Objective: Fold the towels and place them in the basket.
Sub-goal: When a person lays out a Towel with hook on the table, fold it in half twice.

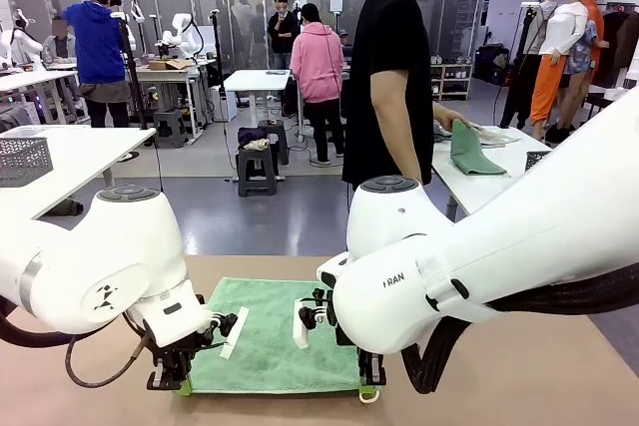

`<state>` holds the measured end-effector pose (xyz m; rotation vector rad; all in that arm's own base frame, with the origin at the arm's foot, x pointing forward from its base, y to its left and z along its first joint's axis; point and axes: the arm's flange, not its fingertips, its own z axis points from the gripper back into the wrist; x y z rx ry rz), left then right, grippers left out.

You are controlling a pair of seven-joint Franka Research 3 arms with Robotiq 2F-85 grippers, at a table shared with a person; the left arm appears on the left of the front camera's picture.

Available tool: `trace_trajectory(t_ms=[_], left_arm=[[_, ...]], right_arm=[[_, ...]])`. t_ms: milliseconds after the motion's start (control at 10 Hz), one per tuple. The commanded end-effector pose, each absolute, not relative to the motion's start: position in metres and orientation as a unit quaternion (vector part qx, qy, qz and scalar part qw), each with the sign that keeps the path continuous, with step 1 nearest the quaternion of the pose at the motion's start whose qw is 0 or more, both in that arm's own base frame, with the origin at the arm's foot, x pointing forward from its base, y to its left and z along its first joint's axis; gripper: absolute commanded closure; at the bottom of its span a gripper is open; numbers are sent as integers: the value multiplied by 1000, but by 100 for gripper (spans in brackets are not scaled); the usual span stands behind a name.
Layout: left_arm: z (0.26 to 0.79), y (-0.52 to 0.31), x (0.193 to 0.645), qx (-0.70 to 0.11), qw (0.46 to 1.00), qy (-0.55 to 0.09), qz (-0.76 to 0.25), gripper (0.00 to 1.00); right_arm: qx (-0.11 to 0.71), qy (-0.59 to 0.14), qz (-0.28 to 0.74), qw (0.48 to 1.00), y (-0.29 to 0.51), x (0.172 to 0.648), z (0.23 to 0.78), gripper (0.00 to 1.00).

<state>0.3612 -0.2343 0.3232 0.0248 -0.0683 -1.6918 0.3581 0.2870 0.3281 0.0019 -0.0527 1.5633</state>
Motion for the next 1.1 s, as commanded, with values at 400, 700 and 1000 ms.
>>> trace_trajectory(t_ms=[400,700,1000], left_arm=[[378,-231,371,68,669,-50,-739,99],[393,-228,398,64,672,-63,-735,99],[405,-234,450,54,678,-66,-730,99]], right_arm=[[-38,-57,717,694,276,384,371,95],[-26,-76,725,684,273,413,381,95],[-21,-78,729,680,281,463,379,95]])
